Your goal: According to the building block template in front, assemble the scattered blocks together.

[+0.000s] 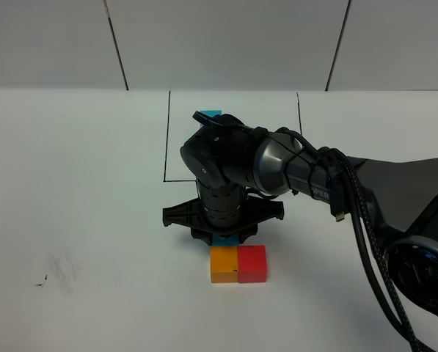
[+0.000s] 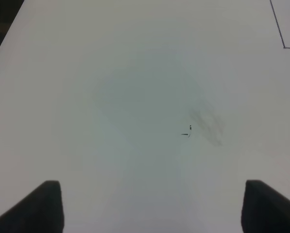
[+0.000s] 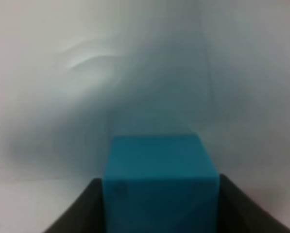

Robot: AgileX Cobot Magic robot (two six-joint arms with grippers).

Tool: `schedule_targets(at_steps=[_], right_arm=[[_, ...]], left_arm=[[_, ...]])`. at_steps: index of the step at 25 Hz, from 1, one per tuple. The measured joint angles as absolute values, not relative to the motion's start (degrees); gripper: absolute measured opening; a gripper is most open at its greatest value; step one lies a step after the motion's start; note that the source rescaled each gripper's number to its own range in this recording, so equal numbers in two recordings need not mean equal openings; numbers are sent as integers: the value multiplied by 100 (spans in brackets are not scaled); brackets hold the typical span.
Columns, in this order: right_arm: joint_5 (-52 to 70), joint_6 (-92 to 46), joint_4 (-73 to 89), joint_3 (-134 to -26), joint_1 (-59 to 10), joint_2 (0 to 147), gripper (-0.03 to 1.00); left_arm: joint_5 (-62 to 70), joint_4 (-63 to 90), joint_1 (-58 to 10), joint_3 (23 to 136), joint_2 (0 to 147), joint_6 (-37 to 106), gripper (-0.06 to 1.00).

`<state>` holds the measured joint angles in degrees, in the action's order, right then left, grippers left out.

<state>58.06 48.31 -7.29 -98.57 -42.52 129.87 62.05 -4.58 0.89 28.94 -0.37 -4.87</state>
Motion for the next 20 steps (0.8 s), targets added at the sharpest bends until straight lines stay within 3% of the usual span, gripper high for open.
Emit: schedule_targets(at_steps=[10, 13, 17, 20], right_arm=[[5804, 4845, -819, -9857, -4252, 12988, 2], [5772, 4611, -931, -9930, -4252, 12997, 22], [5830, 4375, -1280, -10242, -4252, 13045, 62], [5951, 4248, -1543, -10509, -4252, 13045, 83]], left_arm=[[6205, -458, 89, 2894, -37, -489, 62], [6205, -458, 89, 2894, -37, -494, 62], [6205, -458, 89, 2894, -37, -489, 62], [6205, -458, 89, 2894, -37, -489, 62]])
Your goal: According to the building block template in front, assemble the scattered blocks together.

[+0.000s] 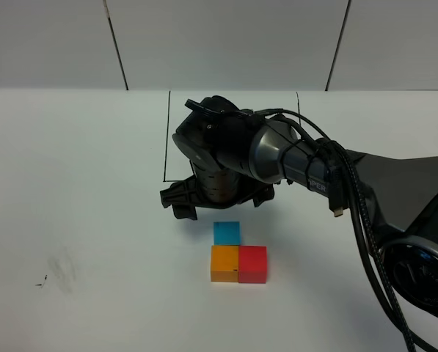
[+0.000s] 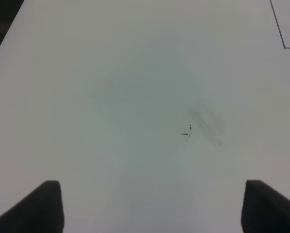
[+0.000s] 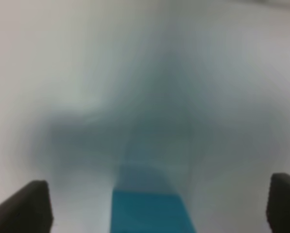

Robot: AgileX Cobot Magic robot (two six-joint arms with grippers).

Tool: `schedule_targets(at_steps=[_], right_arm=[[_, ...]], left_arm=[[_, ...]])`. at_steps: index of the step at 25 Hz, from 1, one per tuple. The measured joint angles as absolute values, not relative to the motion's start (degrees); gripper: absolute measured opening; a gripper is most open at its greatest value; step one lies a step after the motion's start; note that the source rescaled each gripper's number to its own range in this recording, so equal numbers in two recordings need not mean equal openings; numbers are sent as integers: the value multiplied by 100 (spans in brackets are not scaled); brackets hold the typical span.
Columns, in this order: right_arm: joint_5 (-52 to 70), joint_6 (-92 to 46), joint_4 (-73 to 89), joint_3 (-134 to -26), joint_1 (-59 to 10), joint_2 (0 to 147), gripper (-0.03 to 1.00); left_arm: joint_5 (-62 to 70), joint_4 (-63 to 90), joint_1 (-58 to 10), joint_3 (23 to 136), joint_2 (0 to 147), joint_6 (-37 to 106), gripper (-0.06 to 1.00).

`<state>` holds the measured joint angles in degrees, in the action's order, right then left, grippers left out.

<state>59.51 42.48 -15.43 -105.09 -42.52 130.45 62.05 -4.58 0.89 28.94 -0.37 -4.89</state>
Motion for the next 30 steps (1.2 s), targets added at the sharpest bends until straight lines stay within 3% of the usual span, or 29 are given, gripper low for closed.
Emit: schedule_targets(at_steps=[4, 9, 16, 22, 27, 30], right_arm=[[6344, 3924, -2003, -11112, -4220, 13045, 98], [6859, 2774, -2214, -12150, -3857, 12779, 100], [6882, 260, -2400, -12882, -2751, 11301, 100], [6930, -1595, -2370, -12764, -1202, 9919, 100], [6962, -1918, -2196, -12002, 4, 8671, 99], [6987, -1920, -2083, -11219, 434, 7759, 92]], left_arm=[[6205, -458, 89, 2894, -37, -489, 62], [6205, -458, 89, 2894, -37, -489, 62], [6205, -458, 89, 2894, -37, -489, 62], [6205, -458, 89, 2894, -37, -489, 62], [6205, -458, 89, 2894, -37, -489, 62], [6205, -458, 89, 2894, -37, -489, 62]])
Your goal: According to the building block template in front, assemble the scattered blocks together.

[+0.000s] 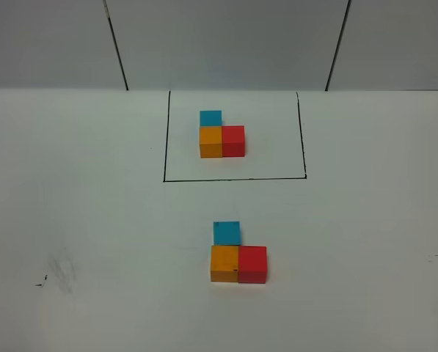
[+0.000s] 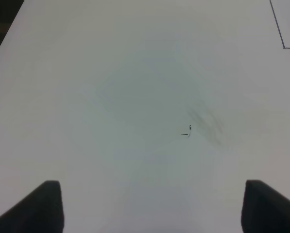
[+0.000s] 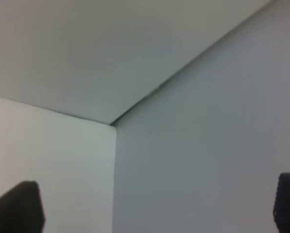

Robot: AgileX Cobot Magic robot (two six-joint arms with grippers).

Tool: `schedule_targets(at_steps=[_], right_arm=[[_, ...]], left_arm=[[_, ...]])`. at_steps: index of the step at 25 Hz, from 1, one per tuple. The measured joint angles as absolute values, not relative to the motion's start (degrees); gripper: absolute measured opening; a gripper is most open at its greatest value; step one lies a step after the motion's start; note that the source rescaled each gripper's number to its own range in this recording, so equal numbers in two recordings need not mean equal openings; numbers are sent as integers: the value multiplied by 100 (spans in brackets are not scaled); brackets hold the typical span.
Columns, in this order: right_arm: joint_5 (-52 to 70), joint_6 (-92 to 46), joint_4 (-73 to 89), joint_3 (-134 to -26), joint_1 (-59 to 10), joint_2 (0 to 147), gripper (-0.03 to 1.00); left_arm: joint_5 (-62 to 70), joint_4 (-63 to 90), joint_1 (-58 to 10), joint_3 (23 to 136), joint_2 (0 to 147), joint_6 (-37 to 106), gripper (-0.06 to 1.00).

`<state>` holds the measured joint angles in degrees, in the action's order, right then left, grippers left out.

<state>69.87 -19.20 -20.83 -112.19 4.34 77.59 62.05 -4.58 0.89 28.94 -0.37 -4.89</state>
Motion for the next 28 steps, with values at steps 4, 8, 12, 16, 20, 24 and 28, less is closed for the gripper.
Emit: schedule_targets(at_steps=[4, 8, 12, 16, 20, 24, 28], right_arm=[[6987, -1964, -1945, -9945, 436, 6387, 79], [6967, -1969, -1823, -8717, 225, 4840, 74], [6775, -1962, -1532, -7558, -159, 3227, 74], [6696, -1741, -1144, -6573, -291, 1930, 74], [6729, -1444, -905, -5684, -291, 1106, 74], [6720, -878, -735, -4812, -291, 573, 74], [6656, -331, -619, -4149, -291, 307, 74]], left_arm=[[6205, -458, 89, 2894, -37, -489, 62], [6205, -458, 89, 2894, -37, -489, 62], [6205, -458, 89, 2894, -37, -489, 62], [6205, -458, 89, 2894, -37, -489, 62], [6205, -458, 89, 2894, -37, -489, 62], [6205, -458, 89, 2894, -37, -489, 62], [6205, -458, 89, 2894, -37, -489, 62]])
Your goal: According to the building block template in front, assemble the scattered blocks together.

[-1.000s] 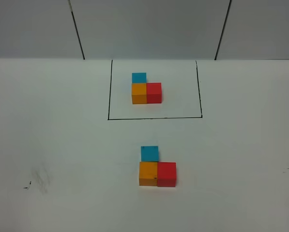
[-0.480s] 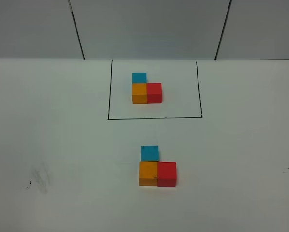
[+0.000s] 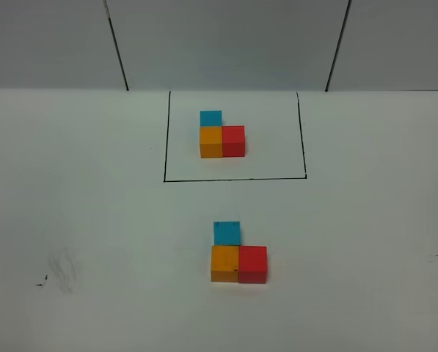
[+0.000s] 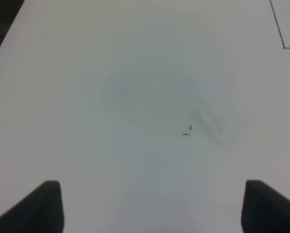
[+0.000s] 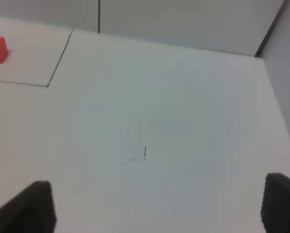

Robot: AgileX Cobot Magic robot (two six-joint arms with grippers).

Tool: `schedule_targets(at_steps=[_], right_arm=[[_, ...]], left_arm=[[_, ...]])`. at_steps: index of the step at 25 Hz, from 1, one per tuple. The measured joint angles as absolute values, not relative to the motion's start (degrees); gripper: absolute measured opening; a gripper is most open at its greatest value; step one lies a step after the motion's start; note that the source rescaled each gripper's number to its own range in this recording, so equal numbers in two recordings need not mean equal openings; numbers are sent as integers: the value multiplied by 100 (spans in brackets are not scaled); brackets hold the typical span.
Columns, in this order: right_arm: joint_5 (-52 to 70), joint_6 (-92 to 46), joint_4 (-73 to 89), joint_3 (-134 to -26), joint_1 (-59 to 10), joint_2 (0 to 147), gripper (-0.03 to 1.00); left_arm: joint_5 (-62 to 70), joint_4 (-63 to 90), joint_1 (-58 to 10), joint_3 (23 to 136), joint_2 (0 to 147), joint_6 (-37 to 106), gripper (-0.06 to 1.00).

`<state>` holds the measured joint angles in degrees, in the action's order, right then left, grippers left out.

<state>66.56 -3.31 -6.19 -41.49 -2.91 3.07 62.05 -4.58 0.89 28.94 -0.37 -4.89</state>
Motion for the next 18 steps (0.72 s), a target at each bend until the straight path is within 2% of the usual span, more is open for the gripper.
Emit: schedule_targets(at_steps=[8, 18], right_arm=[[6190, -84, -388, -2939, -291, 73, 74], [6151, -51, -358, -2886, -291, 73, 73]], left_arm=[[6205, -458, 89, 2894, -37, -489, 62], [6205, -458, 89, 2894, -37, -489, 62]])
